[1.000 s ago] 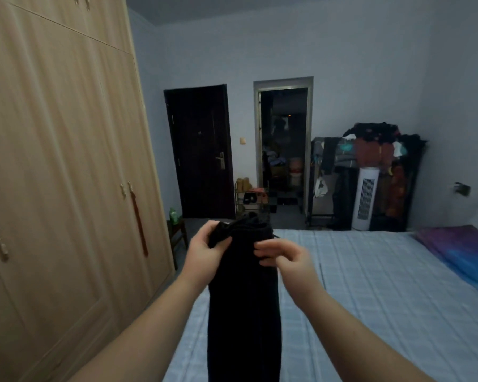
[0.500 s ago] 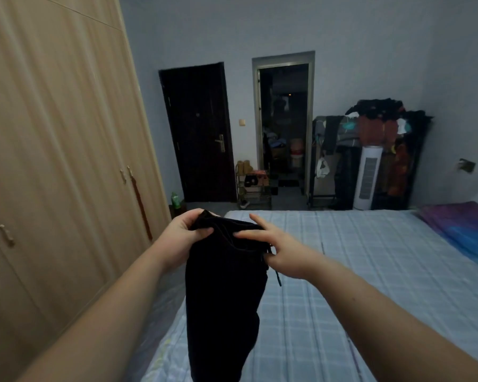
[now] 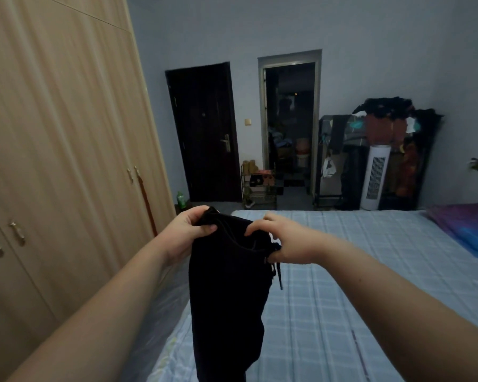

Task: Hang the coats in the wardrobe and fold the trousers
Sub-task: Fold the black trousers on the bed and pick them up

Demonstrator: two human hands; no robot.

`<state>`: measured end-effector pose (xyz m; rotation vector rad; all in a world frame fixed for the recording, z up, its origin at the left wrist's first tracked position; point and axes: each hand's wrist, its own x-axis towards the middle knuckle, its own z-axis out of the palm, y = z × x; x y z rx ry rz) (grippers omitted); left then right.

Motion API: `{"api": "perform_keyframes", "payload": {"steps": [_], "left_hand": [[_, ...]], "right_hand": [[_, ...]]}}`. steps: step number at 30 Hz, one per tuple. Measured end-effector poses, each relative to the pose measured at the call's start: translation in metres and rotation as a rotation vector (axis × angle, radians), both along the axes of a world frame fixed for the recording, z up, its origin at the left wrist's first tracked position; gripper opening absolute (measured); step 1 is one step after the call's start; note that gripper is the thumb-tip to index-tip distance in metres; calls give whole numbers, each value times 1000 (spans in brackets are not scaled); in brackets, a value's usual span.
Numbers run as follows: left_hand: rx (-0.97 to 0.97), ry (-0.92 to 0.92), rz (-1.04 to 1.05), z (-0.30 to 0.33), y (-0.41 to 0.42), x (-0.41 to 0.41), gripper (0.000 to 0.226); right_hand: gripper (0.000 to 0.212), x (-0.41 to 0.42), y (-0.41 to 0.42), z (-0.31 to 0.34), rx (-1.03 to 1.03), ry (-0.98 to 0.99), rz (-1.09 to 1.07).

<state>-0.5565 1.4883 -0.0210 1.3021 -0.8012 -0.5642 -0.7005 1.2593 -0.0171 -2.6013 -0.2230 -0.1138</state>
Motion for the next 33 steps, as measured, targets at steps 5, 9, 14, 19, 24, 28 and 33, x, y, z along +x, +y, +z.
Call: {"api": "perform_keyframes", "payload": {"steps": [5,9,14,19,24,28,33], "left_hand": [[18,28,60,-9,-8,0,20],[19,26,60,-10,-16,-2,24],[62,5,89,-10,-17,5,23],[156,-53,89,-12,-14,13,24],[232,-105,60,-7,-7,20,17],[272,-150,80,-6,-5,25,19],[296,-185,47,6,-10,16,27]], "right_hand": [[43,-2,-9,-3,-112,27,-27],[63,-5,-6,-8,63,117,6],[39,-5,-12,-18,68,81,-26],[23,-7,-19,-19,-76,26,-37],[17,-13,-28,-11,-95,38,-124],[17,-27,-21,-4,59,50,-106],[11,-27,-24,-14,284,-112,-253]]}}
